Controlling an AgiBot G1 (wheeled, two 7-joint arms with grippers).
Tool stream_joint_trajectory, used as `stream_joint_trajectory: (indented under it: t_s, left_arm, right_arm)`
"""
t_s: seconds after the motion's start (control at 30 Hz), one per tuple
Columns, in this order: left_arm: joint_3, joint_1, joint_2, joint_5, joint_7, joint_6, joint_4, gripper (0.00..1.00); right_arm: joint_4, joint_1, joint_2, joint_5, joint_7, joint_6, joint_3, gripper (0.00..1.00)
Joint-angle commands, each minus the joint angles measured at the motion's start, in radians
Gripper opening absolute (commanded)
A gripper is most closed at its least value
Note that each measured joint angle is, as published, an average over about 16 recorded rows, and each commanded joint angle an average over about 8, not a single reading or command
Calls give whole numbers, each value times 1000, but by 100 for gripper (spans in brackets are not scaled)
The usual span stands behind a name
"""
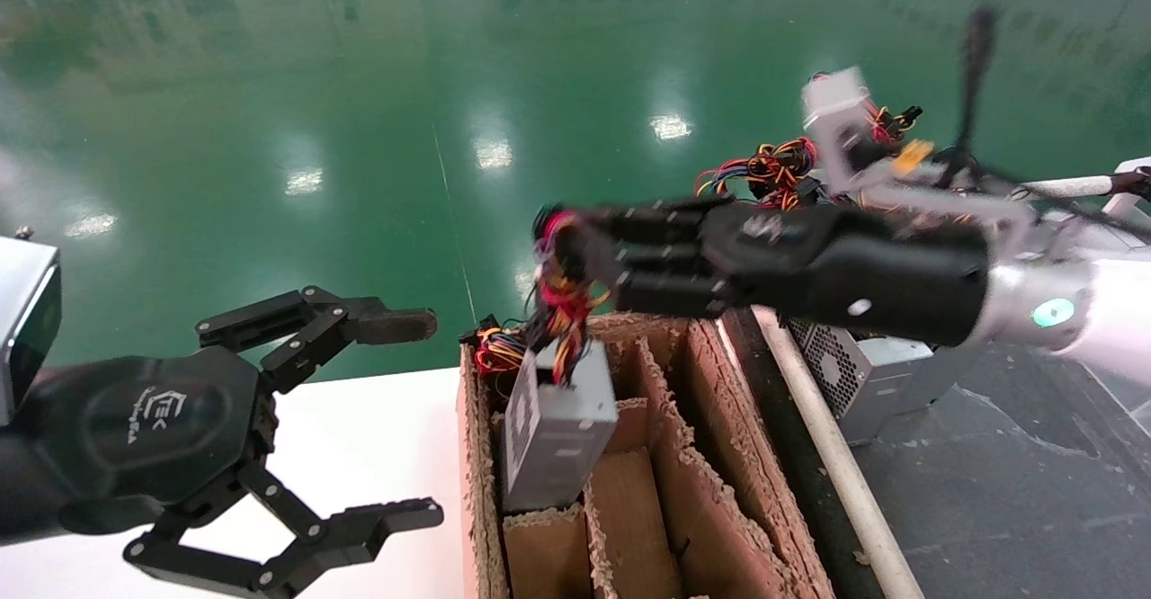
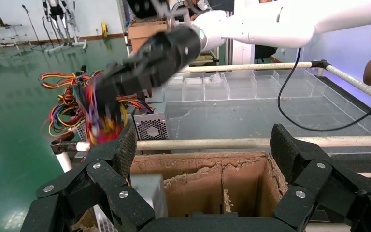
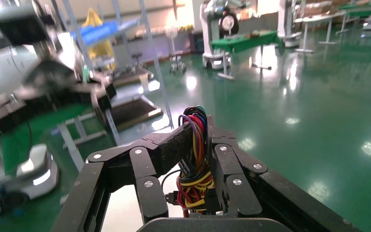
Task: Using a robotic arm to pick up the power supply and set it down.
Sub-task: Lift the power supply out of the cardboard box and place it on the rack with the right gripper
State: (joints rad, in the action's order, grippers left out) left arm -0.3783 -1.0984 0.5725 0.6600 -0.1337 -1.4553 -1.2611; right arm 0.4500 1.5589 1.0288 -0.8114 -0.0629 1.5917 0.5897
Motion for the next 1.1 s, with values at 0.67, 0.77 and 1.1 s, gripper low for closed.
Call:
stream_joint_trajectory:
  t_s: [0.67,0.77,1.1]
  left_arm:
    - [0,0,0,0,0,0,0,100]
    - [0,0,0,0,0,0,0,100]
    - [0,0,0,0,0,0,0,100]
  right_arm:
    - [-120,255,-201,105,-45,-29,8,0]
    - [-191,300,-230,100,-39,-59,5,0]
    - [-363,404,-330,79,-23,-187,3,0]
